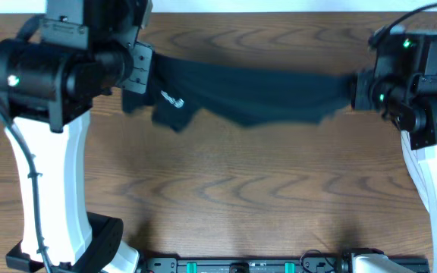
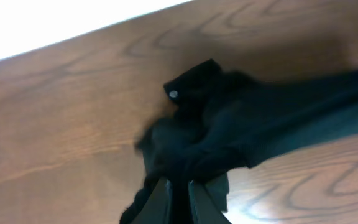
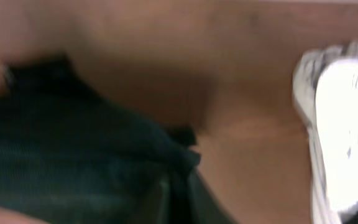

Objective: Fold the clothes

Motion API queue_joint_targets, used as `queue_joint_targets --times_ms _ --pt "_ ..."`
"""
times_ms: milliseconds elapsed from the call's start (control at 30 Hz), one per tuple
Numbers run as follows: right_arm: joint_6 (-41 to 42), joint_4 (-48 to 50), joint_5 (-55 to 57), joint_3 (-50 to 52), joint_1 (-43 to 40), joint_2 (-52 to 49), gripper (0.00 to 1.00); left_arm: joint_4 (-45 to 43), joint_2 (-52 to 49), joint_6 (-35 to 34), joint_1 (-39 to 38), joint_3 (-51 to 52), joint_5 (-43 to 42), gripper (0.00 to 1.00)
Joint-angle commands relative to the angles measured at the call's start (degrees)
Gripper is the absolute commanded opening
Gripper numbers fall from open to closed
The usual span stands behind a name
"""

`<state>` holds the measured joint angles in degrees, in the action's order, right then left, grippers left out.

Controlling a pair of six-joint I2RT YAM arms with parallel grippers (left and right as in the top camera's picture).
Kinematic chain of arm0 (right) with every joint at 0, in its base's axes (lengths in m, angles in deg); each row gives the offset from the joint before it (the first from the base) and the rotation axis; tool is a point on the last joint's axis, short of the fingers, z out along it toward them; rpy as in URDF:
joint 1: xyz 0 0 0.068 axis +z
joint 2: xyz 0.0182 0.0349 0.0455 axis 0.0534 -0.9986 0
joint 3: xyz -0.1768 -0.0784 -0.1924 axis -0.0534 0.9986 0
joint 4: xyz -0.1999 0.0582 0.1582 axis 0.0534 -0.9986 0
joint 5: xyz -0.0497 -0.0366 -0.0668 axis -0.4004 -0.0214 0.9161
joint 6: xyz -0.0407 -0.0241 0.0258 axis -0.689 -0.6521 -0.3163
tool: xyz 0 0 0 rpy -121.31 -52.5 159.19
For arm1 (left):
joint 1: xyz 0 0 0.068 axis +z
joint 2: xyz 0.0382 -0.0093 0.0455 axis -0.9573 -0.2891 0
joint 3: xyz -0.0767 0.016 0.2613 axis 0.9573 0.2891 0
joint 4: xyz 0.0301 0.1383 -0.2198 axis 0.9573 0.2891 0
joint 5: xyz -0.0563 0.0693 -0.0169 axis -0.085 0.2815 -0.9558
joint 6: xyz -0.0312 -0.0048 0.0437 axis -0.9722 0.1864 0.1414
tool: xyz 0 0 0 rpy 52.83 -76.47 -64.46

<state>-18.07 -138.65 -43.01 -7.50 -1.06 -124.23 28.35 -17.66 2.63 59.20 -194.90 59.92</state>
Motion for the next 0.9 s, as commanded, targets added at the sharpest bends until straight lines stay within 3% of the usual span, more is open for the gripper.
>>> queue_joint_targets --times_ms 0,333,567,867 --pt "-3.7 -3.7 0.3 -0.8 -0.4 0.6 0.24 4.5 -0.1 -3.6 -0.1 1.4 0.4 0.07" --pt "-1.1 -5.0 -0.9 -0.8 -0.4 0.4 0.25 4.5 1.6 -4.0 -0.1 1.5 0.5 0.06" --pt "-0.9 -4.5 -17.7 -0.7 0.3 -5.0 0.29 4.4 2.8 -4.0 -0.1 1.5 0.5 0.06" --pt "-5.2 -4.5 -22.8 -0.6 14.0 -16.8 0.42 -0.2 5.0 -4.2 -0.1 1.3 0.5 0.06"
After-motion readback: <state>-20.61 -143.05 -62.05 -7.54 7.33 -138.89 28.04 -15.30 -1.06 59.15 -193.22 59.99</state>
